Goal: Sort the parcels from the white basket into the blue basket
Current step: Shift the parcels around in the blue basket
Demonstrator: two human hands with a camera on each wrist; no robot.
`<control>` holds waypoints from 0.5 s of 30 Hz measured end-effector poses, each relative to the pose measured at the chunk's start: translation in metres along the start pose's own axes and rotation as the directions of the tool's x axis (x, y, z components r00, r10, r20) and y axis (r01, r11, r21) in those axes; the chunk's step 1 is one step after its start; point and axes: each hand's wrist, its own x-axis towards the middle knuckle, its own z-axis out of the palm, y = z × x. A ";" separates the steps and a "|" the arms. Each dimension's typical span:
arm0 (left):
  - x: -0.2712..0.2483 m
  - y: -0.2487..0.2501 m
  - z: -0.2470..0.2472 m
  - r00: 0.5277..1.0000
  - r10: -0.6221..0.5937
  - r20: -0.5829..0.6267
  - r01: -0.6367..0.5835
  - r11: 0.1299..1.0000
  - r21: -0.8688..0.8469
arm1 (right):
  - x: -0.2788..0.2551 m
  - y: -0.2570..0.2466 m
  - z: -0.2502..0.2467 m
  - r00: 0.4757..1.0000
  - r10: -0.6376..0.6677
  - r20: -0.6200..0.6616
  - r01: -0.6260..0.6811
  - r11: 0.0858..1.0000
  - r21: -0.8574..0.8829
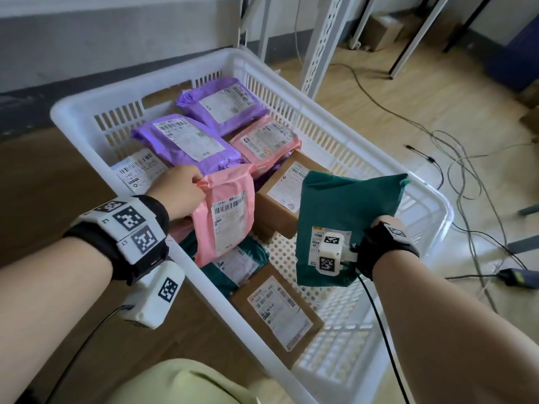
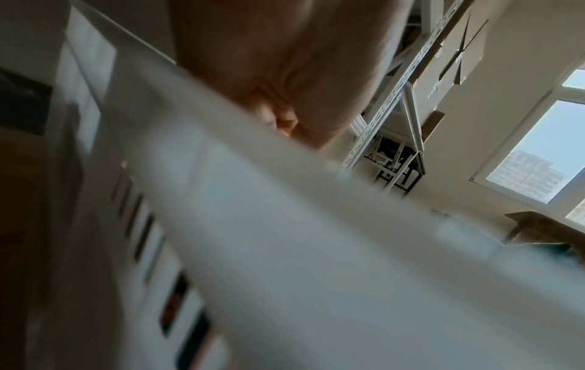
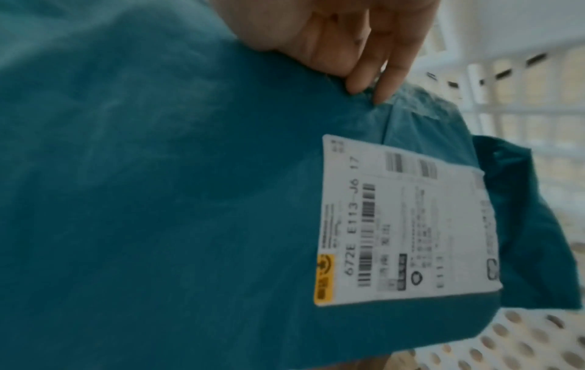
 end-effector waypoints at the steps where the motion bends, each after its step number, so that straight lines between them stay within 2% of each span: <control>1: -0.001 -0.002 0.000 1.000 -0.001 0.005 0.001 1.000 0.004 | -0.001 0.002 0.004 1.000 -0.002 0.007 0.002 1.000 -0.019; 8: -0.003 -0.003 0.011 0.999 0.016 0.038 -0.017 1.000 0.018 | -0.007 -0.007 0.019 0.990 -0.036 0.135 0.047 0.995 -0.082; 11: -0.002 -0.004 0.012 0.999 0.014 0.039 -0.014 1.000 0.018 | 0.000 -0.013 0.022 0.992 -0.019 0.123 0.021 1.000 -0.011; 15: -0.001 -0.005 0.011 0.999 0.002 0.043 -0.002 1.000 0.018 | 0.006 0.001 0.010 0.999 0.006 0.052 -0.002 0.997 -0.080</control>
